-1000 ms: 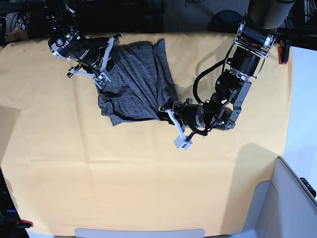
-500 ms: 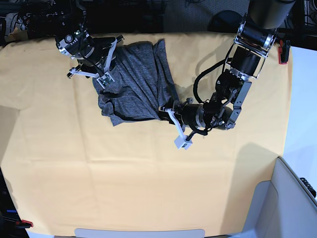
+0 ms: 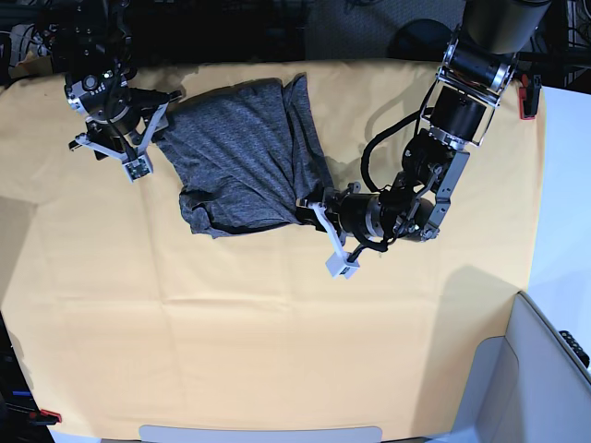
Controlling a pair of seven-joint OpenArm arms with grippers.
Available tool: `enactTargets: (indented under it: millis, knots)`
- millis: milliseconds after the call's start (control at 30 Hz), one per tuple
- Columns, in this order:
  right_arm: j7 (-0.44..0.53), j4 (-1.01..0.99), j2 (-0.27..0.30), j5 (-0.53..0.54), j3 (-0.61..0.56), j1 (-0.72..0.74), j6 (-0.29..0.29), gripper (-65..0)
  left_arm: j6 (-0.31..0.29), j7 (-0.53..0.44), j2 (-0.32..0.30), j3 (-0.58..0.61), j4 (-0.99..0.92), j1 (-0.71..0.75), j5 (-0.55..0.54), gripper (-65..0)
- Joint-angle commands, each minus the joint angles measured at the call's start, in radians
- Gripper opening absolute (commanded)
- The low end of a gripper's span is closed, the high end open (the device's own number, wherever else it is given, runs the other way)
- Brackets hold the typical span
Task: Fold the T-shirt properly
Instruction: 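Hold the grey bundle with both grippers and tuck it into a square, then open both grippers and lift them off the grey bundle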
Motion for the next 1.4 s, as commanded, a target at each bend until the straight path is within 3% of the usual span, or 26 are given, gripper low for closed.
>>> enactTargets:
  millis: [0,500,767,933,1200,1300,1367]
  knots:
    - [0.012,0.016,-0.003,-0.002,0.014,0.006,0.000,-37.5,-0.003,-0.021,-0.004,-0.006,0.013,-0.026,-0.008,-64.2]
    - [0.015,0.031,-0.058,0.000,0.040,0.081,0.000,-39.3,-0.003,-0.016,-0.004,-0.008,0.019,-0.031,-0.008,-63.2]
    - [0.013,0.031,-0.080,0.000,0.038,0.138,0.000,-39.3,-0.003,-0.009,-0.005,-0.012,0.069,-0.028,-0.011,-39.8]
    - [0.013,0.030,-0.080,0.000,0.038,0.149,0.000,-39.3,-0.003,-0.007,-0.007,-0.018,0.105,-0.034,-0.012,-40.2]
    - [0.010,0.028,-0.075,-0.003,0.038,0.152,0.000,-39.3,-0.003,-0.006,-0.007,-0.159,0.162,-0.025,-0.012,-40.3]
    - [0.010,0.030,-0.063,-0.057,0.038,0.147,0.000,-39.3,-0.003,0.002,-0.015,-0.225,0.224,0.010,-0.012,-40.7]
    - [0.010,0.030,-0.060,-0.132,0.037,0.146,0.000,-39.3,-0.003,0.048,-0.048,-0.287,0.293,0.067,-0.012,-44.8]
